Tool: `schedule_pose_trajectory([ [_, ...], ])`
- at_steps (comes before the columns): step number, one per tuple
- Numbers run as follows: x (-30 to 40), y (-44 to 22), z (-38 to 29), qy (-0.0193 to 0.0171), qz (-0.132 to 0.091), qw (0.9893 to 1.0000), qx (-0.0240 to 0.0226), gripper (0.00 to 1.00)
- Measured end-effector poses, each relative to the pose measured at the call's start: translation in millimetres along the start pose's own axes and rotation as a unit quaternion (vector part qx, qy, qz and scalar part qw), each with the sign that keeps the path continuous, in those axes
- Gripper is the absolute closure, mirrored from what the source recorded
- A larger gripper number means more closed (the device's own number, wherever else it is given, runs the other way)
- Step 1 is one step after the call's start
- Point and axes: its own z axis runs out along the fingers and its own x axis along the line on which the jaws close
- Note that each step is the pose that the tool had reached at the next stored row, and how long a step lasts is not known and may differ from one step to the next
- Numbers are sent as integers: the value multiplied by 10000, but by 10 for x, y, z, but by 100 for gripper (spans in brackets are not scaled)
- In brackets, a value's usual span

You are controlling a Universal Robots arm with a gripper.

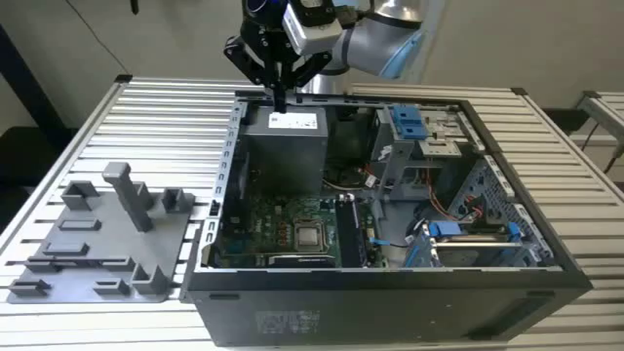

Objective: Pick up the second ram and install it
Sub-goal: 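Reach for the second ram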

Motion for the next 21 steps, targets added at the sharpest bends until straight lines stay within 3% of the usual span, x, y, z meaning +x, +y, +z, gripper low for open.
schedule_pose_trajectory([
  [11,8,0,0,0,0,10000,0,89],
  [21,133,-15,1,19,1,10000,2,89],
])
